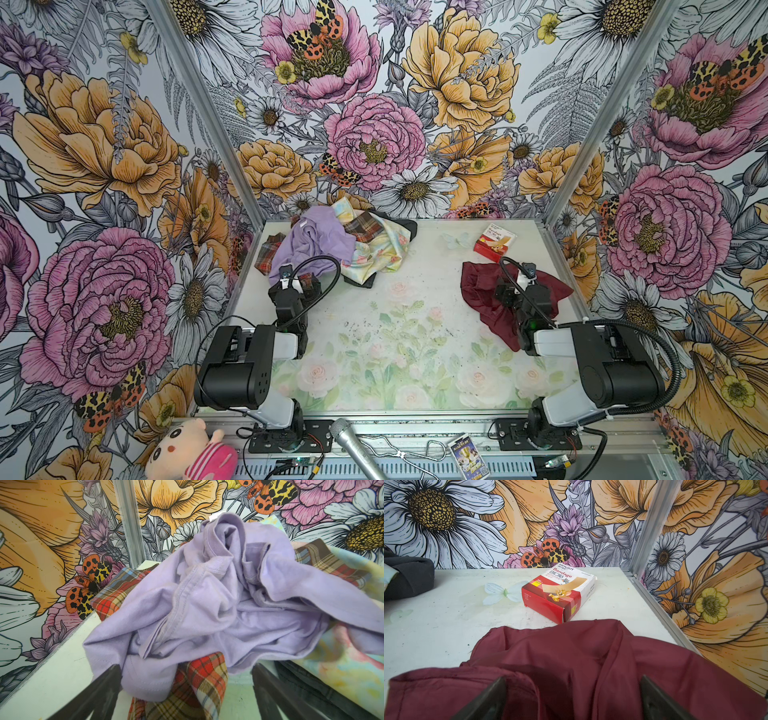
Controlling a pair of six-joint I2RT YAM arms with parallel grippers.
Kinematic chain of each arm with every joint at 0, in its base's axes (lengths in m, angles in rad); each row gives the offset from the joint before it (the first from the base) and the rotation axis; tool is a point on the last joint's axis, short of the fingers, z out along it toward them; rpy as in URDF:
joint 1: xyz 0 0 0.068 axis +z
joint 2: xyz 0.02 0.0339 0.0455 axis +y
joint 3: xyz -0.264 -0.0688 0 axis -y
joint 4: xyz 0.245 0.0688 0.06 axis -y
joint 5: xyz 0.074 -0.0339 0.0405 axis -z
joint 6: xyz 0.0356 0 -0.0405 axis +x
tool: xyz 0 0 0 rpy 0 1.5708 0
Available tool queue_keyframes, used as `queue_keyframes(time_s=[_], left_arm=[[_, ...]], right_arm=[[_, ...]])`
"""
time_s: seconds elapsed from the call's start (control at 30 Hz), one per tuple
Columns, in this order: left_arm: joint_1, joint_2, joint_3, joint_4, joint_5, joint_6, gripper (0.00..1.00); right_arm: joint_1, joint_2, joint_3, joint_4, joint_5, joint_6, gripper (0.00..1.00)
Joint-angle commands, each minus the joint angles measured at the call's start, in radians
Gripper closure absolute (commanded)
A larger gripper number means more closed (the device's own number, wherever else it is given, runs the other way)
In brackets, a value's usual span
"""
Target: Pick out a specific cloth from the pile
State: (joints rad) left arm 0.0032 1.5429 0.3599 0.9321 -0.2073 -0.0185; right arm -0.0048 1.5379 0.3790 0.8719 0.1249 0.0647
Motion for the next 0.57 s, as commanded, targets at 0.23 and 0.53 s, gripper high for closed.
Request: queue_keyframes(time_s=[0.23,0.53], left_arm=[[-0.005,0.005,0.007,0.023,0.015,0.005,0.01],[-0.005,0.005,0.007,0.023,0.013,0.005,0.01]], right_arm=[[0.007,0.0,0.007,0.011,-0.02,-0.012,0.0],[-0.032,0.0,0.015,-0.001,-0.102,0.012,0.0]])
